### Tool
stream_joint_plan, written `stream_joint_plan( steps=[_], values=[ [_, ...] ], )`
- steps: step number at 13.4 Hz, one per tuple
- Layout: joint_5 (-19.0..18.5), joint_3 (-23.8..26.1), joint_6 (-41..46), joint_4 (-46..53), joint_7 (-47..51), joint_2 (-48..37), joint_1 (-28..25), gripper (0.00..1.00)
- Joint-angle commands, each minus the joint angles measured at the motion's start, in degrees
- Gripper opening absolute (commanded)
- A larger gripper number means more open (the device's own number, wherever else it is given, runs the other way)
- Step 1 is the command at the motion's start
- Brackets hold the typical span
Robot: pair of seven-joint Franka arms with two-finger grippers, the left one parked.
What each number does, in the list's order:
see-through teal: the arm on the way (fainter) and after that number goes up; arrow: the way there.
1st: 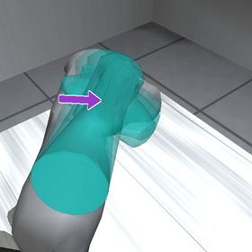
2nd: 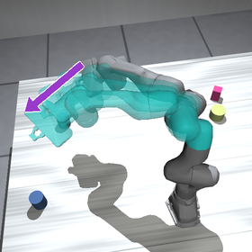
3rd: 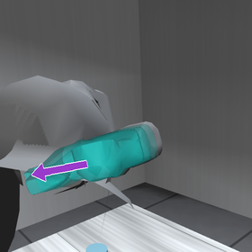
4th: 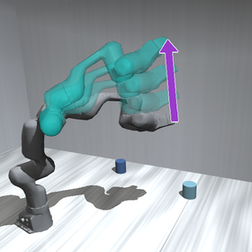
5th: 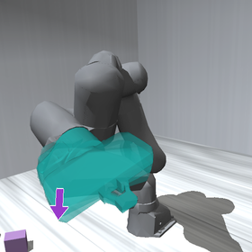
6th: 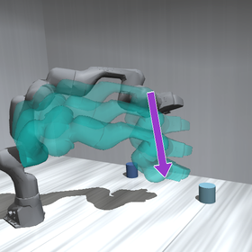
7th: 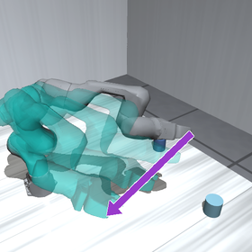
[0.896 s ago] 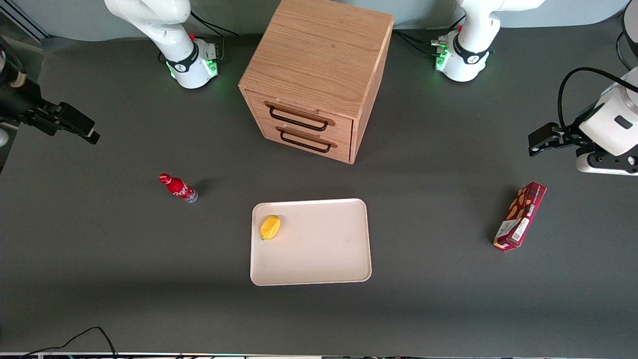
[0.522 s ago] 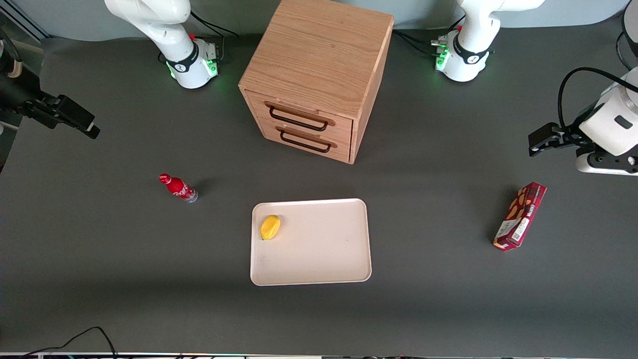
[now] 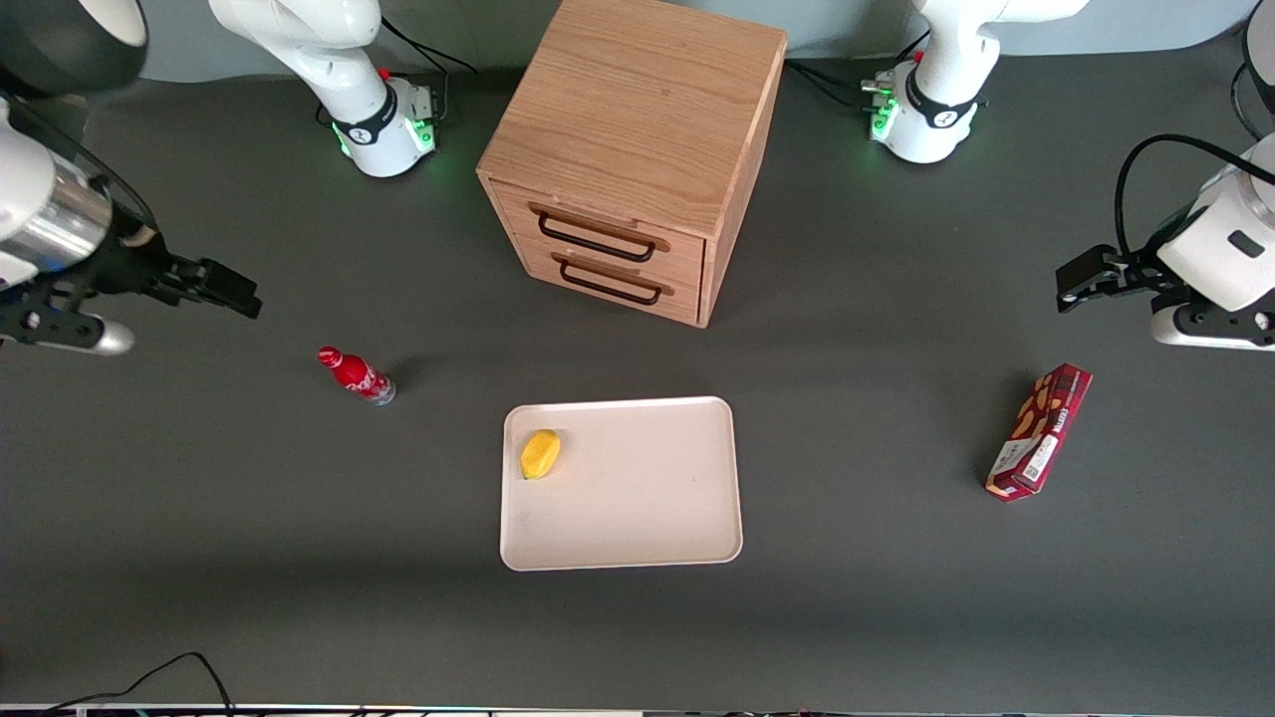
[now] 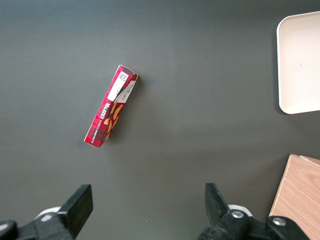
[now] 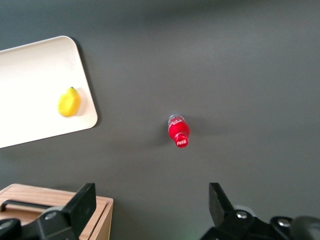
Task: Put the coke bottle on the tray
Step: 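Move the open right gripper down over the red Coca-Cola bottle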
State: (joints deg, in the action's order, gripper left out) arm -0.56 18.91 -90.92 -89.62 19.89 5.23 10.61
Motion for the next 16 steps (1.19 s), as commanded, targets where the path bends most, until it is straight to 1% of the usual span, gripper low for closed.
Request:
stream_joint_plan(
  steps=[1,4,5,8,11,12,13,14,15,16],
  values=[
    [-0.14,0.16,-10.90,-12.64,-2.66,-1.46,2.30,1.00],
    [-0.14,0.16,-25.31,-26.35,-3.63,-1.20,3.89,1.00],
    [-0.14,0.16,-28.05,-29.18,-3.63,-0.58,3.89,1.00],
    [0.30,0.16,-32.02,-32.98,-3.54,1.53,4.24,1.00],
    [0.39,0.16,-35.63,-35.97,-3.45,1.88,4.33,1.00],
    [0.39,0.16,-35.64,-35.98,-3.45,2.23,4.33,0.96],
    [0.39,0.16,-35.64,-35.98,-3.45,2.24,4.33,0.73],
    [0.47,0.16,-35.64,-35.98,-3.37,2.32,4.33,0.40],
    [0.48,0.16,-35.55,-35.98,-3.37,2.41,4.33,0.09],
    [0.65,0.25,-35.47,-35.98,-3.37,2.32,4.24,0.00]
  ],
)
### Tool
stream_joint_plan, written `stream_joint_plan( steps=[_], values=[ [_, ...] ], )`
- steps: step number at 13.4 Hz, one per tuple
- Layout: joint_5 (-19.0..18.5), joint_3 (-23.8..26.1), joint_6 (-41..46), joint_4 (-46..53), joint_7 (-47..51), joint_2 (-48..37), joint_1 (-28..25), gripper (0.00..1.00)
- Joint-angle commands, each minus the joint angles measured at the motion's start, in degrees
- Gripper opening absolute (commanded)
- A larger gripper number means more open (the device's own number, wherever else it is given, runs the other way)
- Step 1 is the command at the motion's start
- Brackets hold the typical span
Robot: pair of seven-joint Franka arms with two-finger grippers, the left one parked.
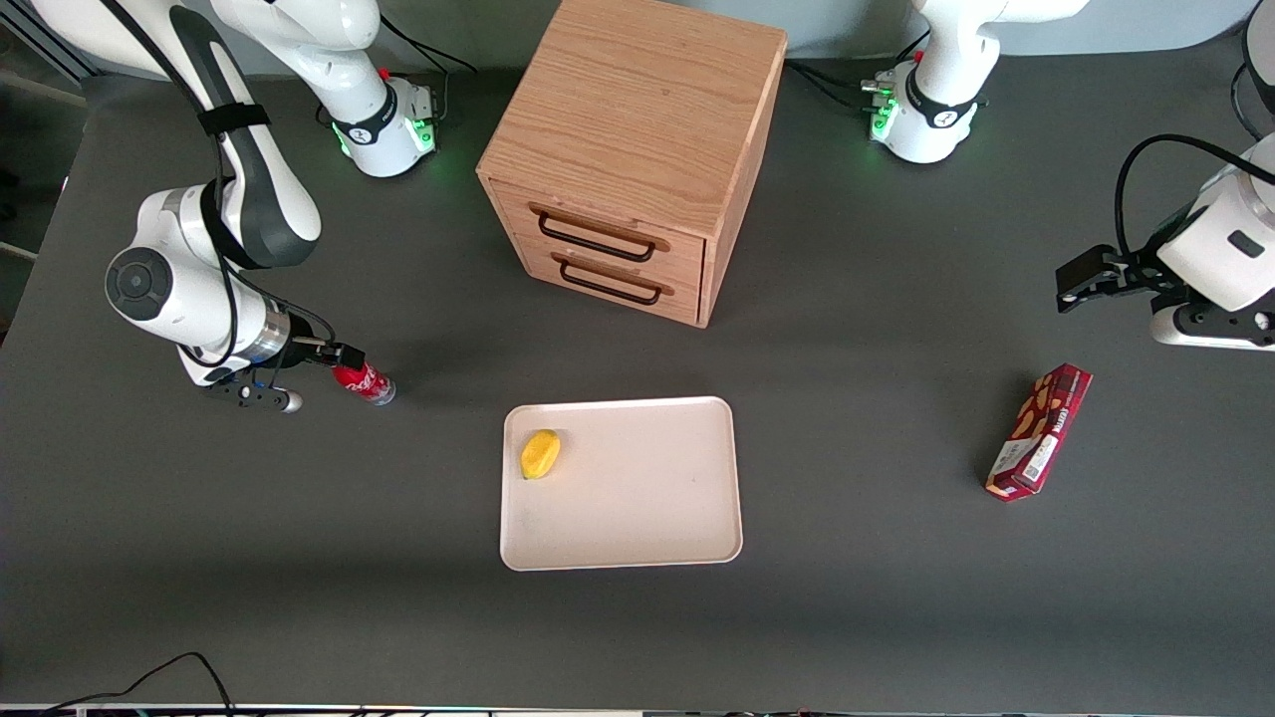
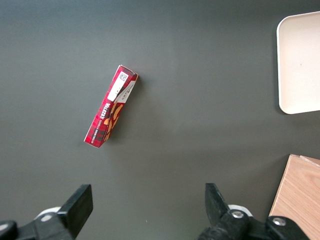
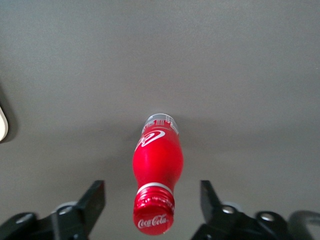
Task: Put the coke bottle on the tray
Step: 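Close the right gripper on the bottle and lift it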
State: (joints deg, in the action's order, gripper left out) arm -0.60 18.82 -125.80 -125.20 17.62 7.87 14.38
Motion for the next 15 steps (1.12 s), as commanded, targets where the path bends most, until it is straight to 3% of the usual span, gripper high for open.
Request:
stream_joint_plan(
  steps=[1,5,10,15],
  values=[
    [0.77,0.34,-0.50,-0.40,-1.01,-0.31,0.48,0.00],
    [0.77,0.69,2.03,2.84,-1.18,-1.36,-0.05,0.00],
    [0.69,4.55,20.55,26.71,-0.13,-0.66,-0.49,0.00],
    [-0.28,4.65,25.51,47.73,10.83,11.09,-11.10,0.00]
  ],
)
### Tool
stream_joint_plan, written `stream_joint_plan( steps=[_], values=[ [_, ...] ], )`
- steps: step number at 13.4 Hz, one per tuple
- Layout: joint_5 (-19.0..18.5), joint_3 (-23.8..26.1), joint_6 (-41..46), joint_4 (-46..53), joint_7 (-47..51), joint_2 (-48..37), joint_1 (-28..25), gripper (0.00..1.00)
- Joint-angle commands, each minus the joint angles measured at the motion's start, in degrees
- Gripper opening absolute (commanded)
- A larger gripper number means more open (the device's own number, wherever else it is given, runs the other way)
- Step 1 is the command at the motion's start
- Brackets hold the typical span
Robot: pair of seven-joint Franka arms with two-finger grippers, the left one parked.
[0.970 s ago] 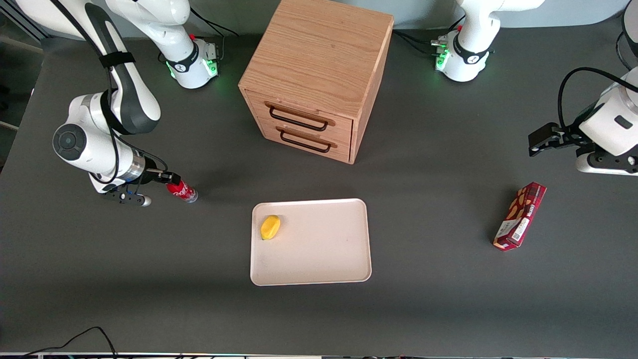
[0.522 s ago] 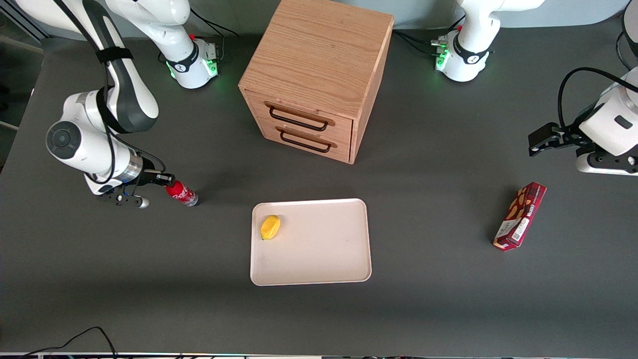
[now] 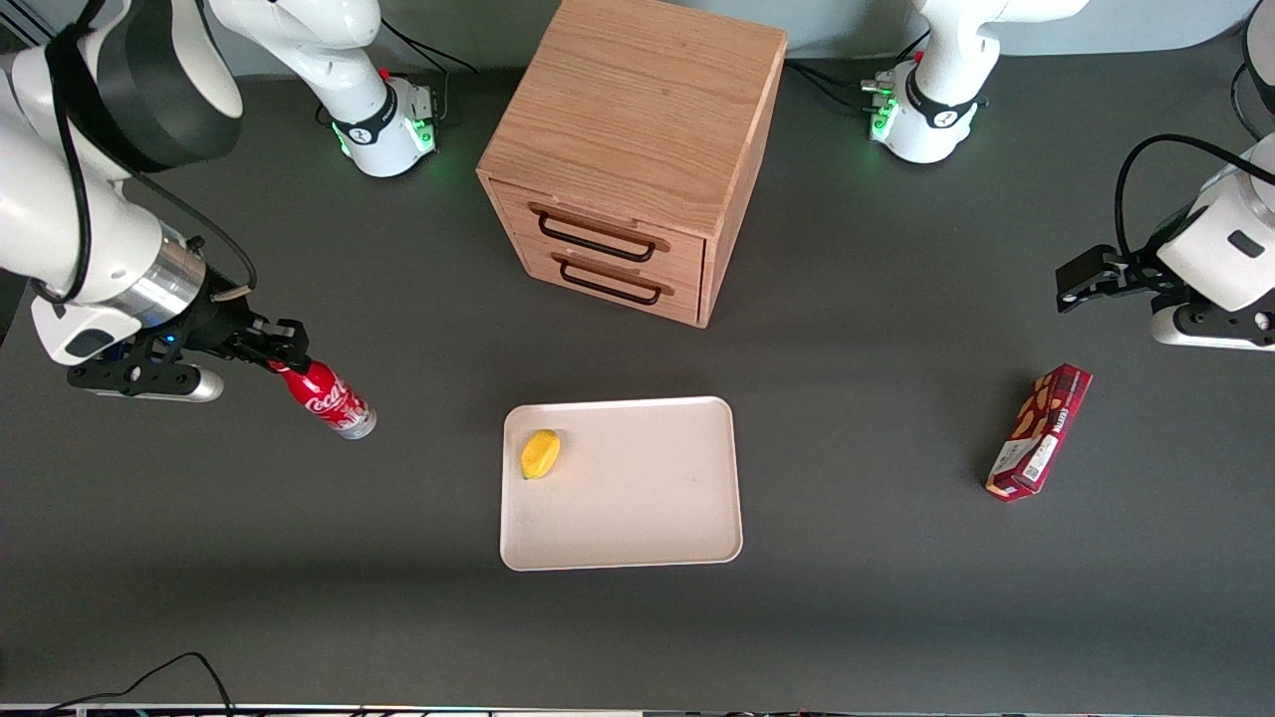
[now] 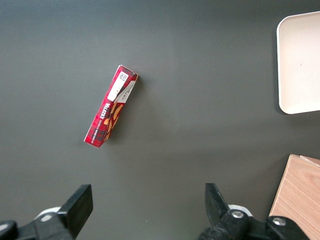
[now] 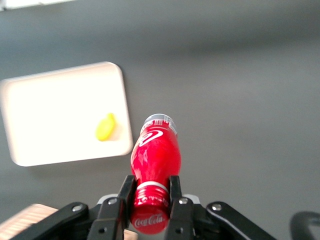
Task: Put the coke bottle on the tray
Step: 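Carry the bottle over the white tray and lower it beside the lemon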
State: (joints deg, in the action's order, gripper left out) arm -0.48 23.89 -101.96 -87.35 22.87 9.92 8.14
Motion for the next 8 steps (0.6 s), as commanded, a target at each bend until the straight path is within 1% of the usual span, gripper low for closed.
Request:
stream_joint_plan(
  steps=[1,3,4,6,8],
  values=[
    [-0.57,-0.94,1.33,13.66,8.22,12.98,-7.50,0.00],
    [-3.81,-0.95,0.63,20.97,11.22,21.42,-10.59,0.00],
    [-4.44,-1.04,-1.64,22.39,12.01,24.50,-11.73,0.00],
    [-4.62,-2.35,-7.43,22.32,12.28,28.56,-13.05,0.00],
    [-4.53,-5.76,-12.53,22.32,12.46,31.47,-16.21,0.00]
  ],
)
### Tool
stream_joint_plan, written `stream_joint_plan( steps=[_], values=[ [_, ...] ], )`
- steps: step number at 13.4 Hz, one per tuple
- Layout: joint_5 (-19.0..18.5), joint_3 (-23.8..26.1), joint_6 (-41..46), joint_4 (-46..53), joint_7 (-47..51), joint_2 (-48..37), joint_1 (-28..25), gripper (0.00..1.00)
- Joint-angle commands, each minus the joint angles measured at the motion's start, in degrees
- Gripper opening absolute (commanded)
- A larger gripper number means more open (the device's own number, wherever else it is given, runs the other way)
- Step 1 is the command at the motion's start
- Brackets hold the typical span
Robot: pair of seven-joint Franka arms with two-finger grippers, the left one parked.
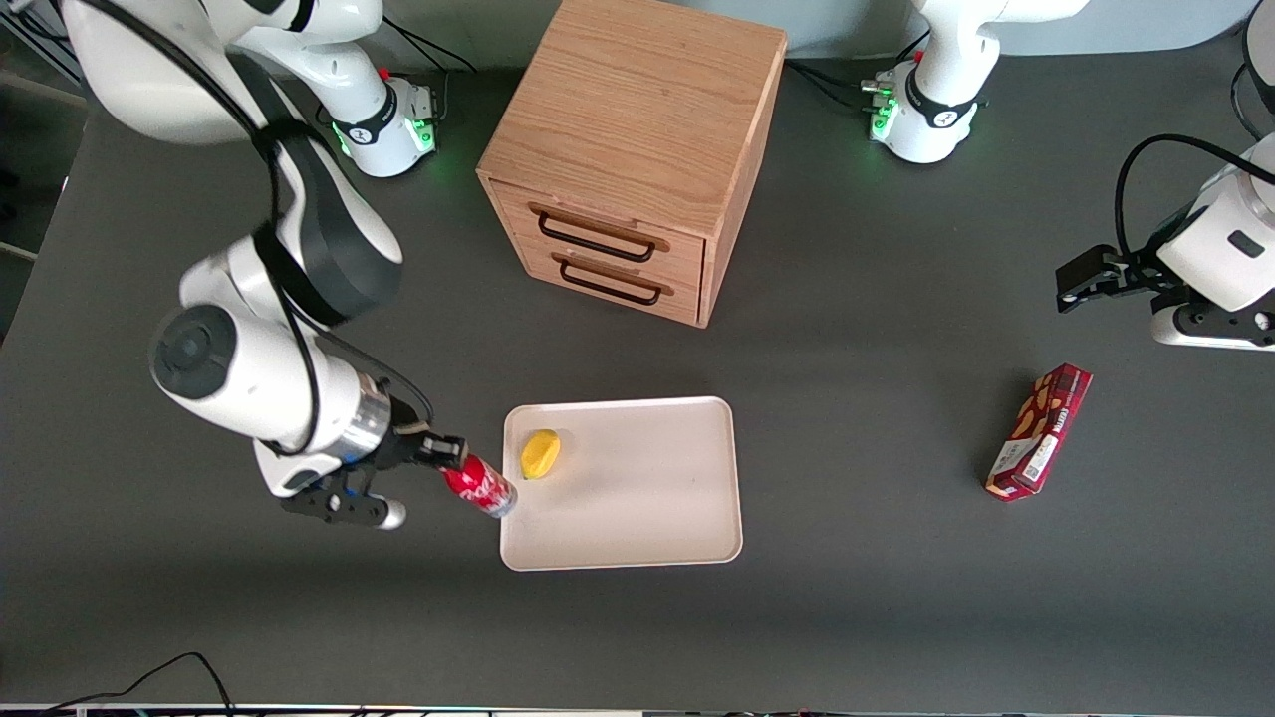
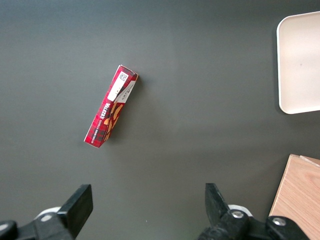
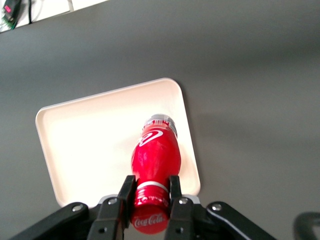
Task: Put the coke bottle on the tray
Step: 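Carry the bottle over the white tray and lower it beside the lemon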
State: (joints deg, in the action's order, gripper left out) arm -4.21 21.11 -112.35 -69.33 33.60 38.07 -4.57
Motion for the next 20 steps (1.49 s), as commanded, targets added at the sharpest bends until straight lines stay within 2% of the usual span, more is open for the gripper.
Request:
stream_joint_plan(
  steps=[1,3,10,11,12,13,16,20],
  values=[
    [-0.80,-4.66,-4.35,4.29,1.82,4.45,-5.34,0.00],
    [-0.71,-6.17,-7.95,4.21,2.08,7.18,-6.67,0.00],
    [-0.18,-6.08,-11.40,3.77,2.61,10.62,-6.76,0.00],
    [-0.18,-6.08,-11.31,3.85,2.61,10.44,-6.68,0.24],
    [-0.18,-6.08,-11.31,3.85,2.61,9.83,-6.68,0.75],
    [-0.35,-6.08,-11.31,3.85,2.52,8.87,-6.33,1.00],
    [-0.36,-6.00,-10.26,3.77,1.55,3.52,-5.27,1.00],
    [-0.88,-6.08,3.06,1.49,0.86,-9.21,-3.79,1.00]
  ],
)
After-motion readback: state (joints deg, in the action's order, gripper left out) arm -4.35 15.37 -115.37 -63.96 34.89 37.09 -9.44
